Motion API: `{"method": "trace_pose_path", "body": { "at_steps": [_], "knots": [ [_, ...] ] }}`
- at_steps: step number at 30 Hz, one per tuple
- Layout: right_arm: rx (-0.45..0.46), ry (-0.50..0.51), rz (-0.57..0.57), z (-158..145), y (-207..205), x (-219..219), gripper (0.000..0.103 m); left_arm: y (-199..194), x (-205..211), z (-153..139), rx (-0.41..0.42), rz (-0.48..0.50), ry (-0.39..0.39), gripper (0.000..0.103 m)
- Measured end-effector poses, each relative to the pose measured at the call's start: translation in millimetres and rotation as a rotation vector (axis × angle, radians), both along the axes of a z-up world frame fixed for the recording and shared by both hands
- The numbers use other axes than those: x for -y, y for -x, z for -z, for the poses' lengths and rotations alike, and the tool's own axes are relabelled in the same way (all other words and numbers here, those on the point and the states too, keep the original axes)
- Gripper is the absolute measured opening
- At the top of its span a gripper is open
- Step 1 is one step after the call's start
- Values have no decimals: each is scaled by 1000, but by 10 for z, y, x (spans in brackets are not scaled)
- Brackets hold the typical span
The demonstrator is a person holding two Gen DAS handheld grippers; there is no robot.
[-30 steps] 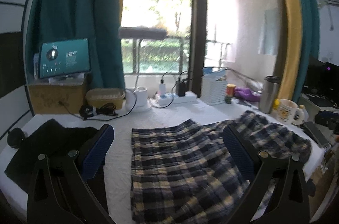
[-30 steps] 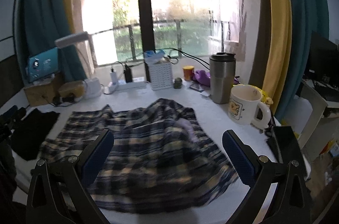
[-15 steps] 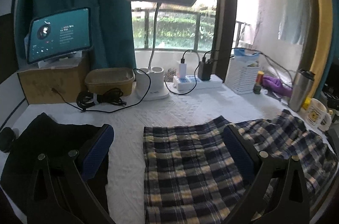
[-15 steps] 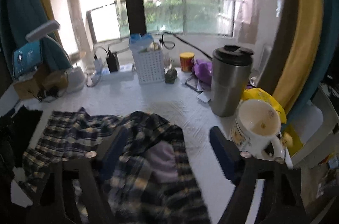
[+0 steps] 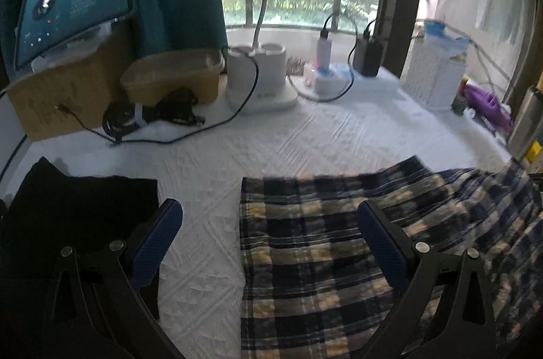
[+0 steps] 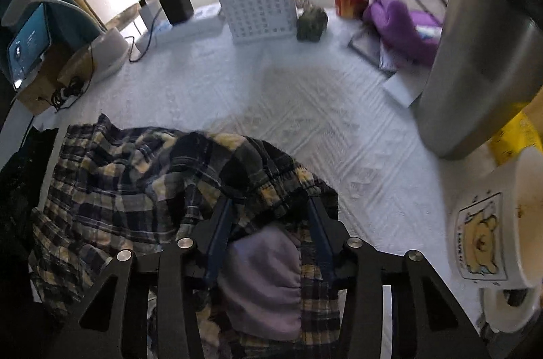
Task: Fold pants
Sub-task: 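Lower the right gripper onto the plaid pants waistband and close it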
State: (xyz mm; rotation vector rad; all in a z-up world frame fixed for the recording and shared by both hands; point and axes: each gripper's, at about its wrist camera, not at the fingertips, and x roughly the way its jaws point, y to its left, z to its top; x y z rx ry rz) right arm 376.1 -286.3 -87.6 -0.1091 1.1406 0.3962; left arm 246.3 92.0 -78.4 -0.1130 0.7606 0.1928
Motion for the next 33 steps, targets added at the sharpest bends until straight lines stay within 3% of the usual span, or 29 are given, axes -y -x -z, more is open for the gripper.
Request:
{"method": "trace_pose_path", "body": {
  "at_steps": [4, 7, 8, 9, 13, 18, 21, 26, 29, 30, 33],
  "knots": [
    [-107, -123, 49, 134, -89, 106, 47, -62, -16, 86, -38, -7, 4, 101],
    [-113, -202, 44, 142, -152, 89, 47, -95, -16, 114, -51, -9, -2, 101],
    [-114, -215, 42, 145, -180, 70, 39, -114, -9, 118, -55, -7, -7, 101],
    [-113, -229, 36, 152, -196, 45, 7, -136, -9, 126, -58, -5, -12, 101],
    [-123, -250, 36, 159, -171, 50, 4, -168, 8, 78, -57, 4, -27, 101],
    [-8, -152, 98, -111, -138, 326, 4, -182, 21, 55, -61, 6, -35, 101],
    [92, -10, 91, -268, -106, 345, 3, -220, 18, 79, -84, 13, -42, 101],
    [183, 238, 12, -97, -143, 144, 3, -325, -63, 192, -131, 17, -49, 101],
    [150, 253, -5, 116, -233, 139, 4, -442, -103, 347, -202, 34, -41, 98],
    [148, 246, -2, 116, -243, 147, 4, -470, -108, 380, -207, 53, -23, 91],
    [132, 193, 8, 6, -237, 214, 5, -535, -102, 440, -222, 82, 20, 83]
  ]
}}
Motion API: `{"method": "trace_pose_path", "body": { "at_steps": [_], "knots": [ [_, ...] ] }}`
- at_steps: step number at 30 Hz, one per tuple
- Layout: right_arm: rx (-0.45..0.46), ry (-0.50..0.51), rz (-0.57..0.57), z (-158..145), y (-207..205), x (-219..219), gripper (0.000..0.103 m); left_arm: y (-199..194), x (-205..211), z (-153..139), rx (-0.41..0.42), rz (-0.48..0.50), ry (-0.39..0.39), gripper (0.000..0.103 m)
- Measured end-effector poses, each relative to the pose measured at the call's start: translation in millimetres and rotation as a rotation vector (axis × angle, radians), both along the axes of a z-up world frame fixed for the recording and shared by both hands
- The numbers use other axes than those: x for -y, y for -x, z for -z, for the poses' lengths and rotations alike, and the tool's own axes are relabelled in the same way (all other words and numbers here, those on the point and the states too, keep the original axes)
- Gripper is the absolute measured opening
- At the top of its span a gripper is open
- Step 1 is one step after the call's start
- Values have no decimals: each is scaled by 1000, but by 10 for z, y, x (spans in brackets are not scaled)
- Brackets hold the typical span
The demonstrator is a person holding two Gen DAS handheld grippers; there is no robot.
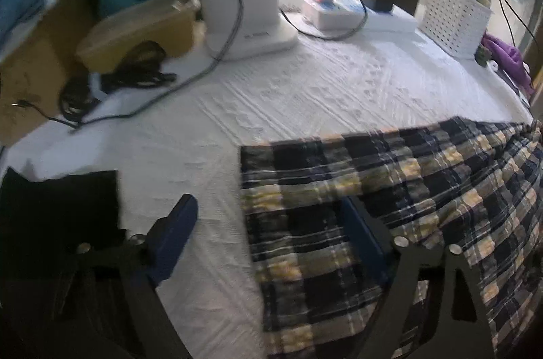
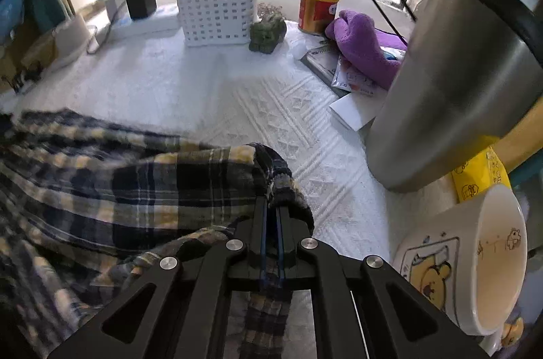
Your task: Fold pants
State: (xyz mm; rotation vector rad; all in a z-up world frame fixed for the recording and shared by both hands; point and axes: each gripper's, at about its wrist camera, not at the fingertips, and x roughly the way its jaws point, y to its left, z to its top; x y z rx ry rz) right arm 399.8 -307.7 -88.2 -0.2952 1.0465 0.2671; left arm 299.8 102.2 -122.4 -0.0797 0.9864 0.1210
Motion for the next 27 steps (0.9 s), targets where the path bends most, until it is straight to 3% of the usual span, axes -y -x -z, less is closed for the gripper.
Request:
{"method": "trace_pose_path", "body": {
  "at_steps": [2, 4, 6, 8, 14, 18, 19, 20, 21, 22, 27],
  "knots": [
    [-21, -55, 17, -93, 49, 97, 6, -16, 22, -9, 11, 24, 10, 76],
    [-26, -101, 30, -167, 125, 176, 6, -17, 81, -34, 22, 53, 5, 56],
    [-36, -124, 41, -197, 189, 237, 6, -15, 148, -61, 33, 87, 5, 14],
    [-39, -126, 54, -193, 217, 243, 6, -15, 210, -71, 33, 103, -25, 5],
    [-47, -182, 74, -248, 312, 282, 6, 3, 43, -153, 63, 69, -38, 3],
    [-46, -156, 74, -212, 386, 258, 11, -48, -54, -188, 71, 42, -27, 3],
    [-46, -148, 75, -197, 393, 247, 16, -48, -59, -205, 74, 38, -22, 4],
    [-44, -134, 70, -178, 414, 237, 43, -40, -66, -227, 79, 32, -11, 5],
    [-49, -125, 62, -160, 434, 226, 93, -25, -68, -254, 85, 22, -4, 5],
    [-56, -126, 53, -135, 429, 209, 103, -5, -74, -293, 88, 16, 5, 5],
    [-38, -93, 13, -109, 464, 157, 103, 199, -67, -577, 147, -9, 45, 30]
  ]
}}
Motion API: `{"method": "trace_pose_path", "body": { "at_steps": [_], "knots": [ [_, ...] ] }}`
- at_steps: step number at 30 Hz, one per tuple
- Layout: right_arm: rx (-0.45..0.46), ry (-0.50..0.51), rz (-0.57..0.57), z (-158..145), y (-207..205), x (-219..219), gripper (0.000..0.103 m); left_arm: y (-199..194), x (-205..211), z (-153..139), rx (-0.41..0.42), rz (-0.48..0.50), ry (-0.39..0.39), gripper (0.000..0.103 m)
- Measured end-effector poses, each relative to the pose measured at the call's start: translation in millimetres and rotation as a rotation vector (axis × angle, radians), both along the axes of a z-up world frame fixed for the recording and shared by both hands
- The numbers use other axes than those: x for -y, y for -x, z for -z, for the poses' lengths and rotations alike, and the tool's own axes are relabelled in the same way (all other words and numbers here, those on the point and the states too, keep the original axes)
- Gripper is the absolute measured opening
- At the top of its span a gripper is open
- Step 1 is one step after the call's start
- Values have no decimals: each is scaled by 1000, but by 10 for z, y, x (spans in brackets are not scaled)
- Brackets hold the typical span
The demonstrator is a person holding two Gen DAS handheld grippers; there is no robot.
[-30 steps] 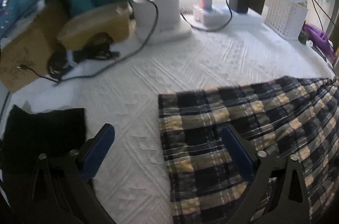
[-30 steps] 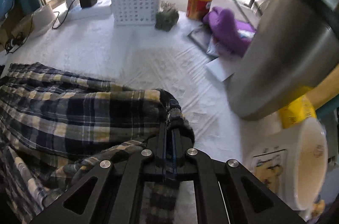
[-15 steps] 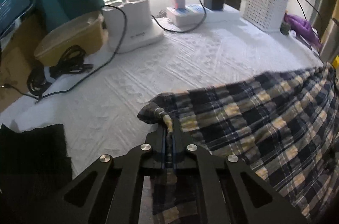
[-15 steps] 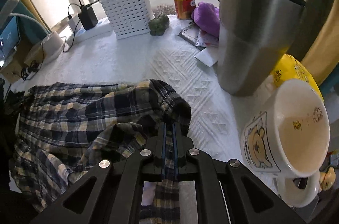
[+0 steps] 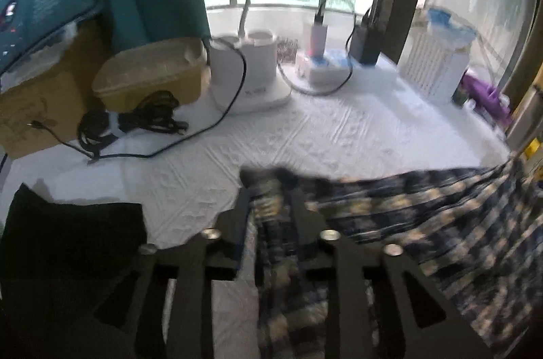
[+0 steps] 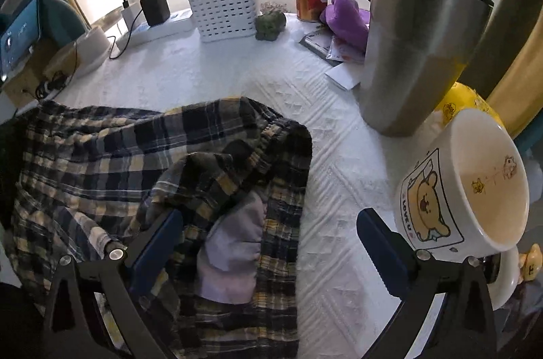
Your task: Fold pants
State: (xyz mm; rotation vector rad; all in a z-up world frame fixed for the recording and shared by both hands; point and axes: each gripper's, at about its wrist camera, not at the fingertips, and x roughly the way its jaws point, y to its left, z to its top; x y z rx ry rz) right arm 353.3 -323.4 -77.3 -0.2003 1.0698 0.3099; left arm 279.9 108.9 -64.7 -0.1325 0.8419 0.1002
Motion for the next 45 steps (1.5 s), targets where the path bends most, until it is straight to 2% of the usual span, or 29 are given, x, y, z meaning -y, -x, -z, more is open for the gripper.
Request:
{"method": "trace_pose_path", "body": {
  "at_steps": [2, 4, 5, 6, 9, 11, 15, 22, 28, 32, 37, 39, 41, 43, 45],
  "knots": [
    [27, -15, -3, -56, 20, 0, 102, 126, 62, -121, 27, 12, -1, 32],
    [56, -48, -20, -143, 41, 13, 92, 240, 140, -196, 43, 31, -2, 33],
    [52, -62, -27, -161, 33, 26, 79, 291, 185, -209, 43, 42, 2, 34],
    [41, -74, -34, -158, 12, 46, 68, 335, 231, -199, 35, 53, 7, 35],
    [-22, -144, -57, -51, -76, 138, 51, 387, 339, -67, -12, 69, 24, 35],
    [-76, -186, -71, 39, -82, 164, 47, 426, 390, 37, -50, 64, 28, 35],
    [-117, -252, -148, 45, 110, 57, 47, 513, 469, 88, -75, 52, 31, 35],
    [-174, -243, -227, 85, 387, -200, 47, 520, 528, 34, -70, 68, -3, 35],
    [-181, -293, -191, -2, 353, -133, 47, 511, 588, 33, -69, 108, -27, 35],
    [-240, -356, -142, 42, 347, 9, 47, 508, 585, 71, -76, 117, -26, 35],
    [-283, -330, -171, 121, 564, -173, 47, 481, 564, 128, -83, 112, -7, 35],
    [-265, -312, -168, 133, 626, -238, 47, 477, 568, 135, -80, 117, -2, 35],
    [-232, -214, -160, 208, 677, -345, 47, 470, 580, 148, -82, 125, 1, 35],
    [-230, -197, -151, 291, 703, -403, 47, 472, 602, 157, -84, 136, -3, 35],
    [-170, -164, -158, 298, 760, -458, 45, 476, 610, 152, -85, 142, -4, 35]
  ]
}}
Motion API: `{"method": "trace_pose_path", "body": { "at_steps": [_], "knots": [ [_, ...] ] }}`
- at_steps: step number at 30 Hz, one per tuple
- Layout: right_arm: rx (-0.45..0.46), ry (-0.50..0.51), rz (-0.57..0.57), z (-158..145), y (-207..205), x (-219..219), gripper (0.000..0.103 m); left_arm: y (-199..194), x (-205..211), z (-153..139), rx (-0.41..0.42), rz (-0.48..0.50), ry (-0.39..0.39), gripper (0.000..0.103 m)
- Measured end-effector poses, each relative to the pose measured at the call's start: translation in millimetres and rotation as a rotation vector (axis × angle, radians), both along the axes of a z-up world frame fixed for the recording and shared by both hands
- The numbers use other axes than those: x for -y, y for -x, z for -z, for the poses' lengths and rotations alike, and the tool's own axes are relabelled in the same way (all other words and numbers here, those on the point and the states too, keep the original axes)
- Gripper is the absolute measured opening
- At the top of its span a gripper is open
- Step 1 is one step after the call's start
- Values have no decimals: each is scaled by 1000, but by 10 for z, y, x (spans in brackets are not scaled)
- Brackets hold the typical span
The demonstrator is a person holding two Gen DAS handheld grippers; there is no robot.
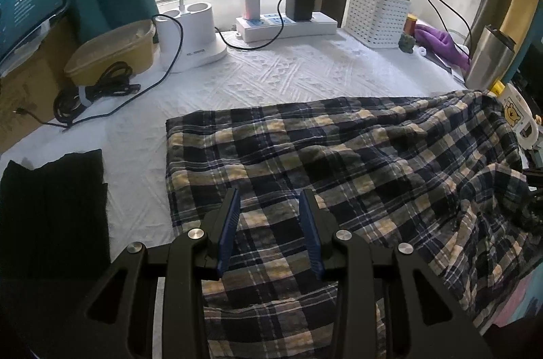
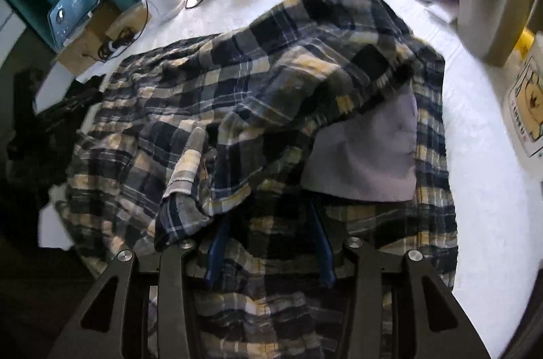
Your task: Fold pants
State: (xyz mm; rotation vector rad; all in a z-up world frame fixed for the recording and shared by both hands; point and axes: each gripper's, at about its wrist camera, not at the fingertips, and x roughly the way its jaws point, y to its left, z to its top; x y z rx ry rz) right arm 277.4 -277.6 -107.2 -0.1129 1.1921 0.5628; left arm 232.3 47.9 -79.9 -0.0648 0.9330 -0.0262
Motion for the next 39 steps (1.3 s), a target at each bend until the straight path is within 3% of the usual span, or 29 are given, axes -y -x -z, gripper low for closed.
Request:
{"method": "trace_pose_path", "body": {
  "at_steps": [1, 2, 6, 20, 26, 29, 31, 32, 33, 39],
  "knots": [
    [22, 24, -8, 2, 20, -21, 42, 5, 1, -3, 1, 0, 1, 35],
    [41, 41, -8, 8, 35, -15, 28, 11, -2, -5, 1, 0, 2, 35],
    [61, 40, 6, 11, 62, 71, 22, 34, -8, -8, 4, -6, 4, 35],
    [183, 188, 188, -274, 188, 725, 21, 69, 24, -41, 10, -5, -4, 35],
    [120, 195, 197, -140, 148, 857, 21, 85, 36, -37, 1, 5, -9, 35],
    [86, 144, 183, -235, 157, 880, 30, 110, 33, -41, -3, 13, -17, 35],
    [106, 101, 186, -379, 167, 903, 57, 119, 16, -45, 0, 13, -18, 35],
    [118, 76, 191, -439, 153, 914, 87, 119, 9, -47, 2, 12, -17, 35],
    [132, 47, 195, -506, 129, 930, 95, 118, -2, -49, 4, 11, -16, 35],
    [187, -47, 206, -715, -268, 887, 95, 70, -67, -86, 24, 10, -13, 35]
  ]
}}
